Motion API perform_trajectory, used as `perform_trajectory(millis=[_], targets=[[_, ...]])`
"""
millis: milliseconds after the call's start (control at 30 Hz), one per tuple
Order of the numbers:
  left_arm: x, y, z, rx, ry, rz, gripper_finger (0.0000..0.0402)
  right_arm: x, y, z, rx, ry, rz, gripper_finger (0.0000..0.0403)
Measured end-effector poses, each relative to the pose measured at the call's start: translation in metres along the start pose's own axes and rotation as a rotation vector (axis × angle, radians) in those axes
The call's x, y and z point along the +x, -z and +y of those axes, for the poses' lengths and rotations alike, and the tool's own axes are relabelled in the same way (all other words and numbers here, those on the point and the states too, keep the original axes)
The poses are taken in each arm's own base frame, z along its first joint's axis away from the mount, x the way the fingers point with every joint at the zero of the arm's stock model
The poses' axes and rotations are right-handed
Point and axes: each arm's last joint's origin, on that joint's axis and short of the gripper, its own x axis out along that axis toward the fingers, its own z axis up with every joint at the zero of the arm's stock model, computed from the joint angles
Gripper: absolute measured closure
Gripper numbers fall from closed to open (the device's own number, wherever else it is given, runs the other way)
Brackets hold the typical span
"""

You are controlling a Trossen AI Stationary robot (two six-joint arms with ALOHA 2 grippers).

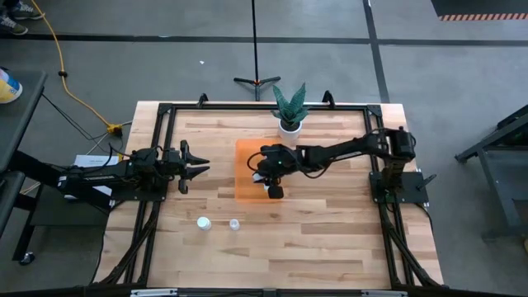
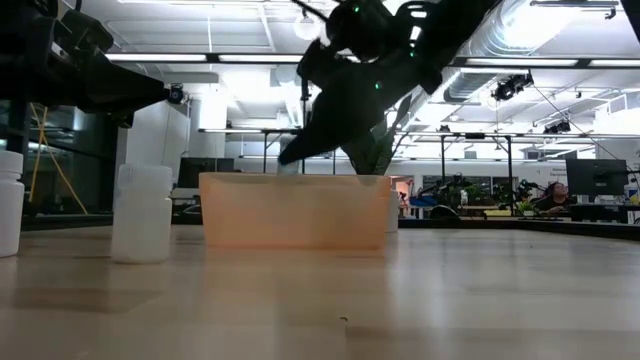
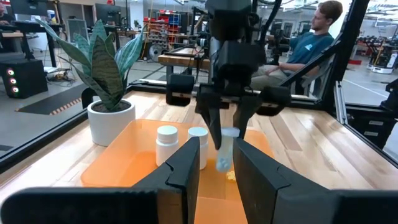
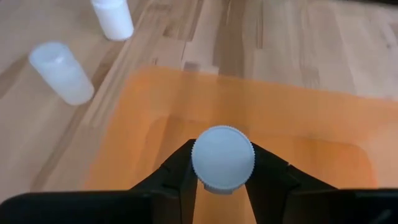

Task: Pick and place pill bottles into a basket
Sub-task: Put the blue pill bottle into the orange bin

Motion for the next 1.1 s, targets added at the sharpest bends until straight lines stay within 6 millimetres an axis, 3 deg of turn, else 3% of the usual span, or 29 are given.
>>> perform_trajectory(millis=[333,667,1100], targets=[[0.000,0.000,0.000,0.000,0.000,0.000,0.0269,0.013,0.014,0.001,0.015,-0.041,0.048,0.0293],[0.000,0.000,0.000,0.000,0.000,0.000,0.0269,0.013,0.015,0.002,0.034,-0.077,0.056,0.0295],[0.000,0.000,0.000,0.000,0.000,0.000,0.0269,0.013,0.016,0.002,0.041,-0.073,0.061,0.0268]])
